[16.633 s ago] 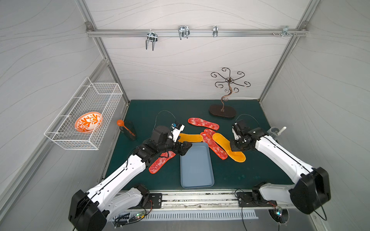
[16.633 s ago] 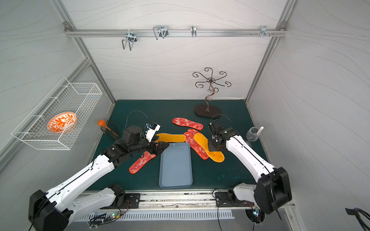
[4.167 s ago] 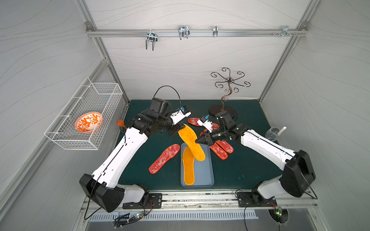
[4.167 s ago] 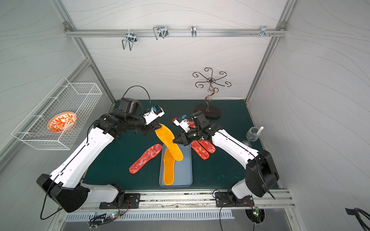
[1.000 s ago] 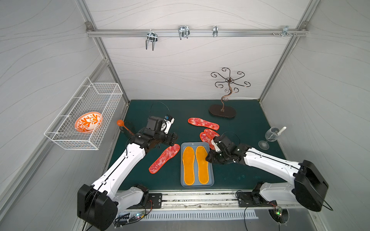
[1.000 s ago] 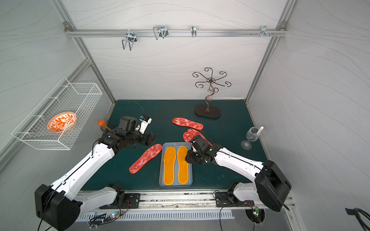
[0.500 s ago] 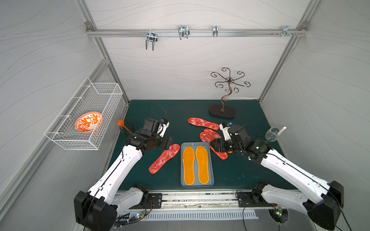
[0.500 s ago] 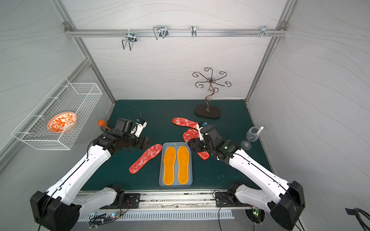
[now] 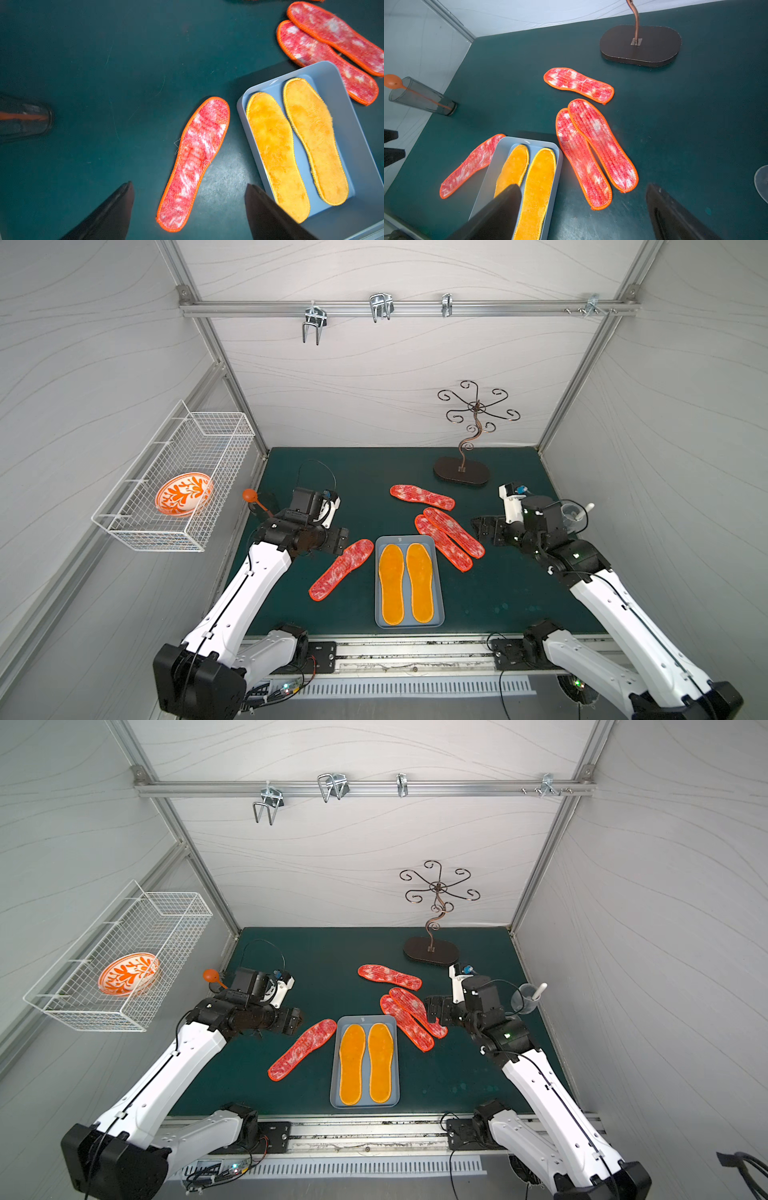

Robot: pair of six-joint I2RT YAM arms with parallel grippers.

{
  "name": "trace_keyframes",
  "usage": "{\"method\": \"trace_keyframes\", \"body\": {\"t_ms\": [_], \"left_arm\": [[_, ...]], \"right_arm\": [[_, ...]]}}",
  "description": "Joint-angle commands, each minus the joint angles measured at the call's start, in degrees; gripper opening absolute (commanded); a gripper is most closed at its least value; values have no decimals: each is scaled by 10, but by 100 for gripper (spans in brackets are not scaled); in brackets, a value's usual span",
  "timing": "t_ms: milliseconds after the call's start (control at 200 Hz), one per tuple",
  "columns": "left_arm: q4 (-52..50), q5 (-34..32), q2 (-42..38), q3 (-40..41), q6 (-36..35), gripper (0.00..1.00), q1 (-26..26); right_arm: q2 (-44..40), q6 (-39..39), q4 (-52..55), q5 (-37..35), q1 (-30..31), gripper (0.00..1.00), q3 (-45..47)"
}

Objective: Put the insoles into the storage box
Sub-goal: Pick up the insole from the center of the board.

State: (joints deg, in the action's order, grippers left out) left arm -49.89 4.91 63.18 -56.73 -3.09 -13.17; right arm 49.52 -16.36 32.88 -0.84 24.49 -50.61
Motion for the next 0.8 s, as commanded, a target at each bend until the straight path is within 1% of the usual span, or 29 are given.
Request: {"method": "trace_keyframes", "body": {"t_ms": [0, 175, 265, 385, 495, 615, 795], "left_arm": [[-11, 10, 17, 9, 13, 89, 25], [6, 20, 61, 9, 11, 90, 39], [6, 31, 104, 1, 15, 88, 40], [31, 50, 152, 13, 34, 84, 40], [42, 54, 201, 12, 53, 78, 40], [69, 61, 236, 27, 65, 73, 40], [100, 45, 287, 43, 69, 64, 40]], "right_arm": [[-10, 25, 19, 22, -14, 99, 8], [-14, 34, 22, 23, -19, 99, 15], [-19, 38, 24, 22, -21, 99, 17], [-25, 41, 28, 23, -24, 99, 21], [-32, 41, 31, 22, -26, 99, 25], [-36, 42, 32, 24, -27, 99, 30], [-35, 42, 29, 30, -28, 99, 36]]}}
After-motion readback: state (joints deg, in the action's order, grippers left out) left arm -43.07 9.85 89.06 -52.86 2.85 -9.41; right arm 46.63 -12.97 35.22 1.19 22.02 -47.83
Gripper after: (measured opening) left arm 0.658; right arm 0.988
